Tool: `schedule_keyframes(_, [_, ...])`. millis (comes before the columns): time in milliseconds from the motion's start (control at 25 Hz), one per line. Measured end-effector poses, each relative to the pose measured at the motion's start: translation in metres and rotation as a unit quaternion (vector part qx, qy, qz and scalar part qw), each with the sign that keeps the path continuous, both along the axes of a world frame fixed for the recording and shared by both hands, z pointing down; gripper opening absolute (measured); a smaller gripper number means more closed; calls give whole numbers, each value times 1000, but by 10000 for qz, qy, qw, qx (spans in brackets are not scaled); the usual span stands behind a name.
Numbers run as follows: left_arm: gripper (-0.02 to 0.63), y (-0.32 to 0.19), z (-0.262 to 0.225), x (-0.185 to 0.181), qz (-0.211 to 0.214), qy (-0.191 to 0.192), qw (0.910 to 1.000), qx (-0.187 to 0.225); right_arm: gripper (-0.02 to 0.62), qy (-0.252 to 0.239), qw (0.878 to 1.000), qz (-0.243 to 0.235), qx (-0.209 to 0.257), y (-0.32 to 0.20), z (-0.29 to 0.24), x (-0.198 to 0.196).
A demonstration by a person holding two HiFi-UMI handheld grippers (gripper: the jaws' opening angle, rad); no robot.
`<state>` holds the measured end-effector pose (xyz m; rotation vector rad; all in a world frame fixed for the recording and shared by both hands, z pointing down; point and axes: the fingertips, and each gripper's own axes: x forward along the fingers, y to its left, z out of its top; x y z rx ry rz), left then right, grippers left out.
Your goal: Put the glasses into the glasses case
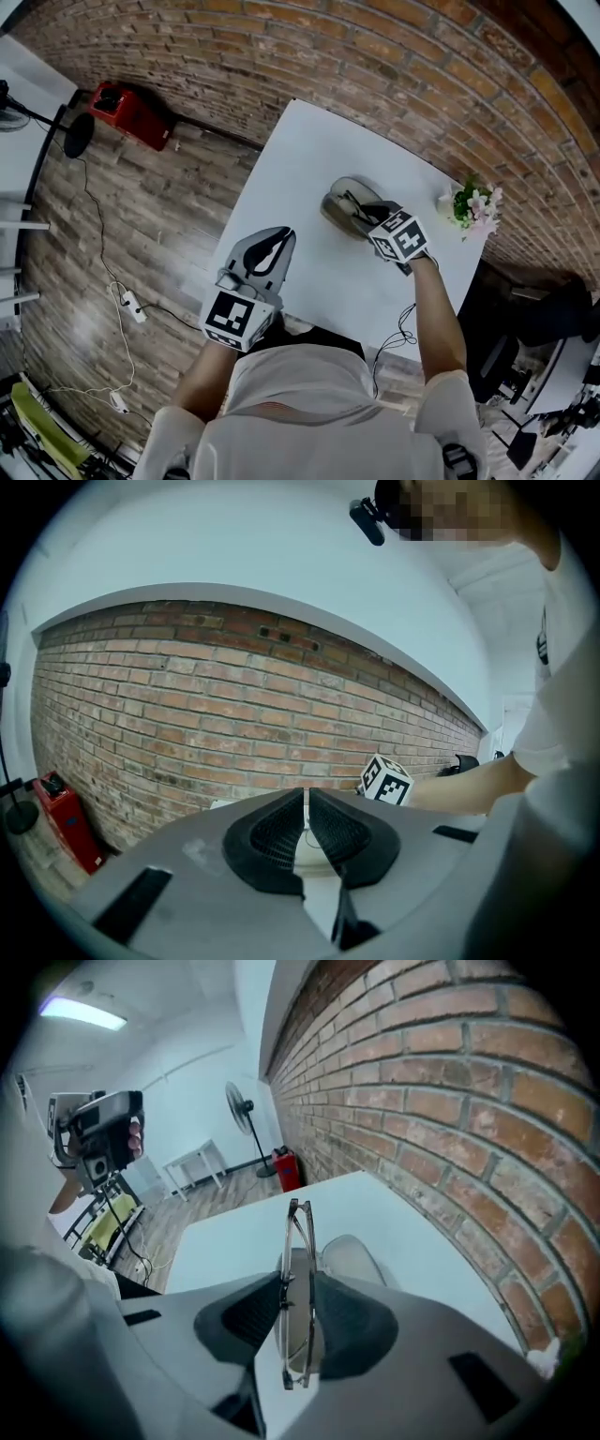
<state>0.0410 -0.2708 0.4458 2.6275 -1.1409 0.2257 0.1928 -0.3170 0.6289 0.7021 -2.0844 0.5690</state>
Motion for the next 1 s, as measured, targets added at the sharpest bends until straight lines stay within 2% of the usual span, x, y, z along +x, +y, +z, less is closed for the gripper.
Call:
schedule_keyframes(280, [28,-9,15,-8,-83,-35,9998,-192,164,356,9955,-485,-727,3,44,-9])
schedule_keyframes(600, [28,-18,25,-9,-67,-72,9996,-274,165,434,9892,-583,-1272,11,74,-19])
schedule_keyframes(880, [28,-22,31,-6,-8,-98,9994,-331,167,590,9854,-696,-1435,20,91,-25])
schedule_keyframes(1000, [28,-21,33,-4,26,-115,9993,-350,169,745,9858,-693,-1335,20,92,-26])
